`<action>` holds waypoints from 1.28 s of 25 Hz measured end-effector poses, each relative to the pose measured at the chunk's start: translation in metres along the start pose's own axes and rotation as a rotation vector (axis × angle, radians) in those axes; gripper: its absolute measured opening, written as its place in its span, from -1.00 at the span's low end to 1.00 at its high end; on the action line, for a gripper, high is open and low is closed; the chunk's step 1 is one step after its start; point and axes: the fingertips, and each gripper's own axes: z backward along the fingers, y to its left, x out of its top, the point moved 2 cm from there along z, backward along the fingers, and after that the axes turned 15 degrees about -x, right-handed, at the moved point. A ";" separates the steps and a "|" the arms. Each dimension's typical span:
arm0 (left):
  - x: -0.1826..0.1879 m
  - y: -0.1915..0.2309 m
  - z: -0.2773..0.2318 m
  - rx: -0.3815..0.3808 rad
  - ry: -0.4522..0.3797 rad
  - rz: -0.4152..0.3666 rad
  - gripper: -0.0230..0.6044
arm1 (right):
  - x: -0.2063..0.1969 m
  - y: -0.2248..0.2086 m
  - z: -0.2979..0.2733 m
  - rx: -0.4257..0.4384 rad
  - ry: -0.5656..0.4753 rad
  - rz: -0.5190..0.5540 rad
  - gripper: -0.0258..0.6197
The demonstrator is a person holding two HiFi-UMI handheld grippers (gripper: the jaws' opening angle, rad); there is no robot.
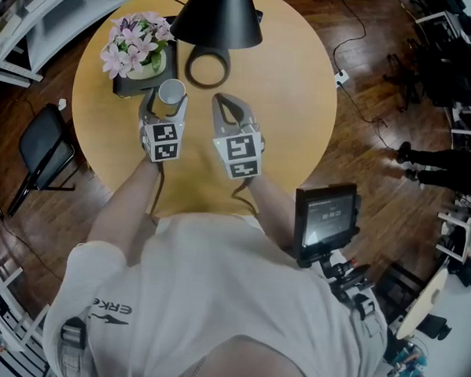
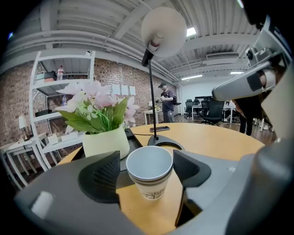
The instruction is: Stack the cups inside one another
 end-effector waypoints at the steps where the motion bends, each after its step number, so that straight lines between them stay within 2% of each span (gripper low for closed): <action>1: 0.001 0.000 0.000 0.000 0.000 0.001 0.21 | 0.000 0.000 0.000 0.000 0.000 0.000 -0.87; 7: 0.005 -0.001 0.005 0.005 -0.015 -0.008 0.21 | 0.004 0.001 0.002 0.000 -0.009 0.003 -0.87; 12: 0.019 -0.002 0.019 0.017 -0.068 -0.020 0.18 | 0.008 0.002 0.008 -0.004 -0.023 0.005 -0.88; 15: 0.029 -0.003 0.031 0.022 -0.110 -0.009 -0.03 | 0.012 0.005 0.013 -0.005 -0.037 0.010 -0.87; 20: 0.045 -0.004 0.054 0.038 -0.183 0.007 -0.65 | 0.023 0.011 0.025 -0.007 -0.073 0.022 -0.88; 23: 0.057 -0.007 0.071 0.039 -0.223 -0.004 -0.89 | 0.031 0.016 0.033 -0.008 -0.095 0.031 -0.87; 32: 0.085 -0.023 0.128 0.007 -0.310 -0.057 -0.92 | 0.046 0.032 0.067 -0.012 -0.140 0.027 -0.88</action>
